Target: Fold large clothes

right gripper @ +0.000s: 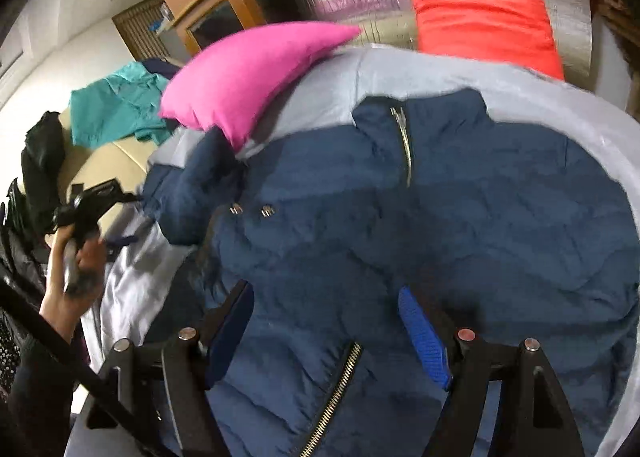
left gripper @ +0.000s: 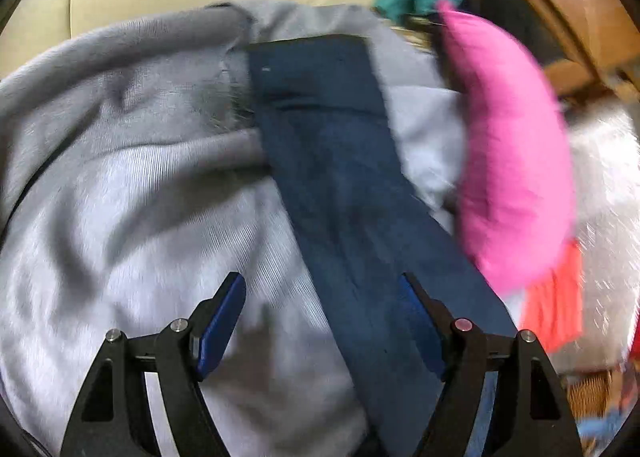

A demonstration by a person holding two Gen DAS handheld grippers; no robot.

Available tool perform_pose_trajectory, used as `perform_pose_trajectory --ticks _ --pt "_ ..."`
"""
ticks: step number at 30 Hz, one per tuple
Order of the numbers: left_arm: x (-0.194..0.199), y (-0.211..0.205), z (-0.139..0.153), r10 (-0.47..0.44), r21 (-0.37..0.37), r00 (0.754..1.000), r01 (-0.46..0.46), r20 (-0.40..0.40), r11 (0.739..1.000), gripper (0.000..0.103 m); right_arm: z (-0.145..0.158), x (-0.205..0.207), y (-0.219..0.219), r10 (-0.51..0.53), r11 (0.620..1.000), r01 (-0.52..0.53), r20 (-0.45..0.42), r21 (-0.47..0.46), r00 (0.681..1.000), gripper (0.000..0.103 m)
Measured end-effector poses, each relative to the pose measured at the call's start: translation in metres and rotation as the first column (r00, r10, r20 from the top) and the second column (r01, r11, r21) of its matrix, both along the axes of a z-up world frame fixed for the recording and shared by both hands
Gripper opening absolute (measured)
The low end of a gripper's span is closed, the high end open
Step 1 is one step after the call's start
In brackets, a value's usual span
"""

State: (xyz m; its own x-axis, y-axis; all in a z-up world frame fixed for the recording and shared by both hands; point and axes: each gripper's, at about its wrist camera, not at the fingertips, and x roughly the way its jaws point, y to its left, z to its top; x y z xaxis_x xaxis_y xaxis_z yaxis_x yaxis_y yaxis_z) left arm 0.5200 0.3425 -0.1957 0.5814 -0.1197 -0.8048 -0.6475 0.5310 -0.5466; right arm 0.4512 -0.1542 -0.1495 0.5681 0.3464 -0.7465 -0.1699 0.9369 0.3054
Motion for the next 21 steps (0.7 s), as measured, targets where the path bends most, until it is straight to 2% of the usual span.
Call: perform_pose_trajectory --ticks 1,3,4,5,7,9,10,13,15,16,18,20,21 --pt "0.008 0.002 -0.004 0.011 0.039 1.0 -0.011 -0.018 0.999 0.077 -0.003 0.001 0.0 0.004 1.0 -0.004 -0.015 0.0 1.0 0.077" --pt "0.019 0.0 -0.012 0.022 0.071 0.999 -0.019 -0.041 0.997 0.065 -0.004 0.004 0.003 0.015 1.0 -0.015 -0.009 -0.014 1.0 0.077" --pt "0.025 -0.001 -0.018 0.006 0.052 0.999 -0.004 -0.043 0.999 0.046 -0.002 0.003 0.004 0.018 0.999 -0.017 0.009 -0.037 1.0 0.077" --pt "0.029 -0.002 -0.022 -0.01 0.026 0.999 0.011 -0.037 1.0 0.031 -0.002 0.001 0.005 0.02 0.998 -0.018 0.02 -0.055 1.0 0.077" --pt "0.033 -0.005 -0.026 -0.027 0.0 0.999 0.027 -0.03 1.0 0.024 -0.003 0.004 0.011 0.025 0.996 -0.023 0.024 -0.082 0.999 0.077" --pt "0.031 -0.011 -0.018 -0.033 0.049 0.999 0.034 -0.021 0.998 0.013 -0.002 0.003 0.008 0.032 0.996 -0.03 0.021 -0.082 0.999 0.077" --pt "0.027 -0.017 -0.009 -0.033 0.085 0.999 0.034 -0.013 0.996 0.008 -0.001 0.003 0.007 0.024 0.996 -0.022 0.023 -0.088 0.999 0.077" --pt "0.01 -0.045 0.045 -0.076 0.235 0.993 0.053 0.087 0.971 0.007 0.003 0.003 -0.008 -0.015 0.999 0.015 0.004 -0.041 1.0 0.077" --pt "-0.003 -0.072 0.091 -0.143 0.328 0.974 0.079 0.177 0.941 0.007 0.006 0.003 -0.02 -0.048 0.999 0.048 -0.006 -0.011 0.999 0.076" --pt "-0.011 -0.091 0.116 -0.184 0.385 0.959 0.091 0.213 0.918 0.007 0.009 0.003 -0.026 -0.065 0.998 0.065 -0.01 0.007 0.998 0.076" --pt "-0.028 -0.129 0.157 -0.286 0.486 0.917 0.123 0.277 0.865 0.007 0.013 0.001 -0.043 -0.103 0.993 0.105 -0.021 0.058 0.994 0.076" --pt "-0.049 -0.176 0.19 -0.418 0.588 0.857 0.179 0.3 0.788 0.006 0.017 -0.001 -0.056 -0.132 0.987 0.134 -0.025 0.09 0.991 0.076" --pt "-0.056 -0.193 0.198 -0.461 0.617 0.834 0.196 0.303 0.762 0.006 0.019 -0.003 -0.064 -0.154 0.982 0.156 -0.029 0.11 0.988 0.076"
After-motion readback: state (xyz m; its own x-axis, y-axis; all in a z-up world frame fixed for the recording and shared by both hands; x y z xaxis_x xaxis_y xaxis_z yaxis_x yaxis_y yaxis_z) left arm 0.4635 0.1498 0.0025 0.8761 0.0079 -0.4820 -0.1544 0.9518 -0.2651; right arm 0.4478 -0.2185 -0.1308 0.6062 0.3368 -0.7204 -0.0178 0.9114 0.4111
